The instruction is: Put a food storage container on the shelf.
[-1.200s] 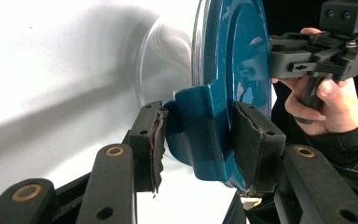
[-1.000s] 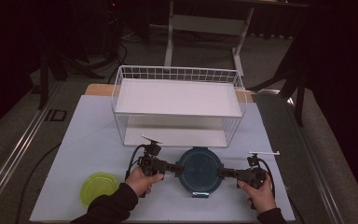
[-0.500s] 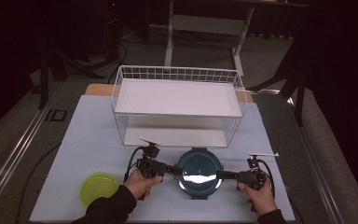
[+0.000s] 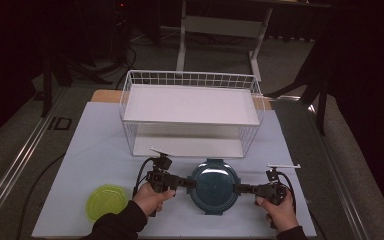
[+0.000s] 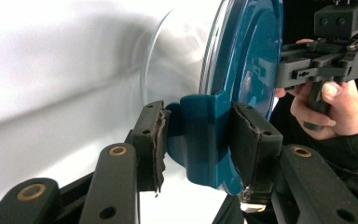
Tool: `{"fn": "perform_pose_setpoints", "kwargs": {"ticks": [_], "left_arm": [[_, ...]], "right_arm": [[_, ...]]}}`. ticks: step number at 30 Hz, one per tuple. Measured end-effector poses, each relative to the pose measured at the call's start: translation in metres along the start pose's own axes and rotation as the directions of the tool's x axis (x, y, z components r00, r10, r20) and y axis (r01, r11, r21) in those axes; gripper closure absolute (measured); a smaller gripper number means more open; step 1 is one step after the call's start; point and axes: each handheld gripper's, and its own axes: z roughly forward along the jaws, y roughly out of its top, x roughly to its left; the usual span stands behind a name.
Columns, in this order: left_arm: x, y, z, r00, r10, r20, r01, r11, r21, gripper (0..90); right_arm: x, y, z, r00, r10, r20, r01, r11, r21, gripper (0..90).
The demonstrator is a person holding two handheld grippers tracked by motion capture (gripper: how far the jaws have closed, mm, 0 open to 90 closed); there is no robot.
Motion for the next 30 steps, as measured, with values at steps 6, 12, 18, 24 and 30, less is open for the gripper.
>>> {"fn": "perform_pose_setpoints", "kwargs": {"ticks": [6, 12, 18, 24, 30], "left_arm": [[-0.009, 0.005, -0.011, 0.9999, 0.012, 0.003, -0.012, 0.9998, -0.017, 57.0], [-0.018, 0.01, -0.025, 0.9997, 0.025, 0.003, -0.025, 0.9986, -0.048, 57.2], [-0.028, 0.016, -0.041, 0.9992, 0.04, 0.0, -0.04, 0.9965, -0.073, 57.2], [-0.038, 0.024, -0.057, 0.9985, 0.055, -0.001, -0.055, 0.9937, -0.097, 57.3], [-0.051, 0.035, -0.077, 0.9972, 0.075, -0.004, -0.075, 0.9868, -0.143, 57.3]], "right_arm": [[0.014, 0.006, -0.005, 0.9995, -0.03, 0.005, 0.03, 0.999, -0.014, 55.5], [0.028, 0.012, -0.009, 0.9989, -0.046, -0.002, 0.046, 0.999, -0.023, 55.7], [0.044, 0.022, -0.013, 0.9973, -0.072, -0.01, 0.072, 0.997, -0.035, 55.8], [0.06, 0.031, -0.017, 0.9951, -0.097, -0.018, 0.096, 0.994, -0.056, 55.9], [0.08, 0.046, -0.022, 0.9915, -0.128, -0.025, 0.126, 0.989, -0.077, 56.0]]}}
